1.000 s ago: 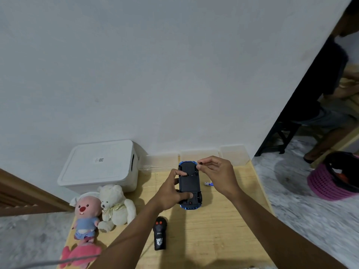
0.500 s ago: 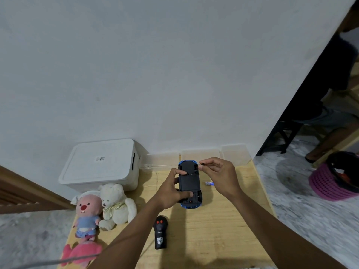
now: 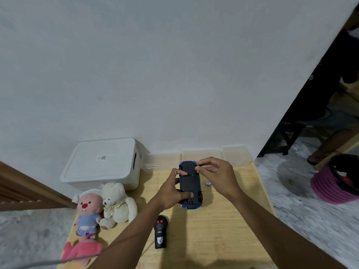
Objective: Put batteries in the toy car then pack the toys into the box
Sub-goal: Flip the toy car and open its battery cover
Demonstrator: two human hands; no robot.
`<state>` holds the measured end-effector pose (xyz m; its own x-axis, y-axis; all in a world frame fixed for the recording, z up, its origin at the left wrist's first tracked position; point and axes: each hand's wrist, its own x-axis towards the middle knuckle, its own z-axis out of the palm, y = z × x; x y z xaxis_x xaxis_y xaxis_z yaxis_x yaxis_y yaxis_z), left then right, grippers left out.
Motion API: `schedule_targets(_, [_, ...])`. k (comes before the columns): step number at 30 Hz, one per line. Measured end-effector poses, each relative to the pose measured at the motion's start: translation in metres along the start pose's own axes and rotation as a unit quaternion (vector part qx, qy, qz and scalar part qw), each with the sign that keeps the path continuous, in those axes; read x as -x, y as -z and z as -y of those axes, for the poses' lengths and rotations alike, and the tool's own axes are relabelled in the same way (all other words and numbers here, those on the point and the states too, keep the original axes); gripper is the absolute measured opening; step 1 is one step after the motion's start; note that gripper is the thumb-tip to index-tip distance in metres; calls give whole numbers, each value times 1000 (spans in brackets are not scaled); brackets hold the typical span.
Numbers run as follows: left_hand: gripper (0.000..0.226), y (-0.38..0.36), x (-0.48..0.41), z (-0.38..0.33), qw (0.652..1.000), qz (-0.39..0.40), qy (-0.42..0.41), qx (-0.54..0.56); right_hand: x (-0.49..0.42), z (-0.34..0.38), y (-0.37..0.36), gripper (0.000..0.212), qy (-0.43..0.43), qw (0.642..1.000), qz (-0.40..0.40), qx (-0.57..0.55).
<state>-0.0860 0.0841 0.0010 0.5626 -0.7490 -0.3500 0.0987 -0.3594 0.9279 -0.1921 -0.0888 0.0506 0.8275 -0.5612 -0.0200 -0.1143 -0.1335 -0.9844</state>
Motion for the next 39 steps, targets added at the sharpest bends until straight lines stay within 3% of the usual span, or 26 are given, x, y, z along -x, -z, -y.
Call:
schedule_targets(21, [65, -1, 3, -3, 999, -8, -31, 3, -6, 4, -3, 15, -34, 997, 4, -71])
schedule_targets(39, [63, 2, 1, -6, 1000, 6, -8, 2, -4, 6, 0, 11, -46, 995, 2, -93])
